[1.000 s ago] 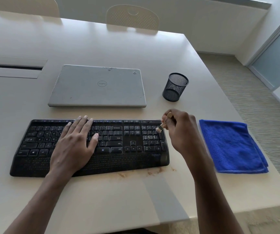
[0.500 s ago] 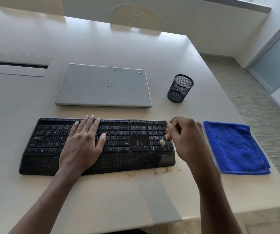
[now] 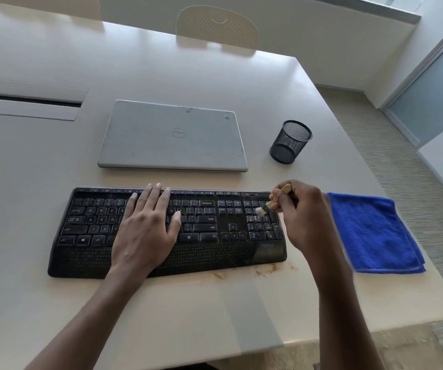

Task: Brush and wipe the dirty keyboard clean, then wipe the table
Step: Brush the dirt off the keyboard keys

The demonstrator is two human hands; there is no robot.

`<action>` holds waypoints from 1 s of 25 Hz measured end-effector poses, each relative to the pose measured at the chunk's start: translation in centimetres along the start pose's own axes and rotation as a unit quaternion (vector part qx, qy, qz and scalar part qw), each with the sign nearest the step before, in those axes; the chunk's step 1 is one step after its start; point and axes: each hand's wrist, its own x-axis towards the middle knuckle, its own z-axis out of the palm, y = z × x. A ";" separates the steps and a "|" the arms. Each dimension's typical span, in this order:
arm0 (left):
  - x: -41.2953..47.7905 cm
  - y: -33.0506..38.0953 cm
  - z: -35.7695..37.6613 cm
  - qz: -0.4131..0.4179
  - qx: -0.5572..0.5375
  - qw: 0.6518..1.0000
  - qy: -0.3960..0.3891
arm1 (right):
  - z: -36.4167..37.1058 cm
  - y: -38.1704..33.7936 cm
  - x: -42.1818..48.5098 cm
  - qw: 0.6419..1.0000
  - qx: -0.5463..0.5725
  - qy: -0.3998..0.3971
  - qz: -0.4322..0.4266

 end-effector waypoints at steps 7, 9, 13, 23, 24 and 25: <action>0.0 0.0 -0.1 0.003 0.004 1.000 -0.002 | 0.7 -0.3 -0.5 0.999 -0.031 -0.032 0.017; 0.0 0.0 -0.1 0.004 0.001 1.000 -0.001 | 0.9 -0.6 0.1 1.000 -0.023 0.005 0.008; 0.0 -0.1 -0.2 0.008 -0.002 1.000 -0.003 | 1.5 -0.4 0.2 0.999 -0.028 -0.022 0.024; 0.1 -0.1 -0.2 0.007 0.002 1.000 -0.001 | 1.3 -1.2 -0.4 0.995 -0.023 -0.095 0.002; 0.1 -0.1 -0.2 0.007 0.003 1.000 -0.001 | 0.8 -1.3 -0.6 0.995 -0.018 -0.098 0.002; 0.1 0.0 -0.2 0.006 0.004 1.000 -0.001 | 0.3 -1.5 -0.5 0.996 -0.008 -0.088 -0.004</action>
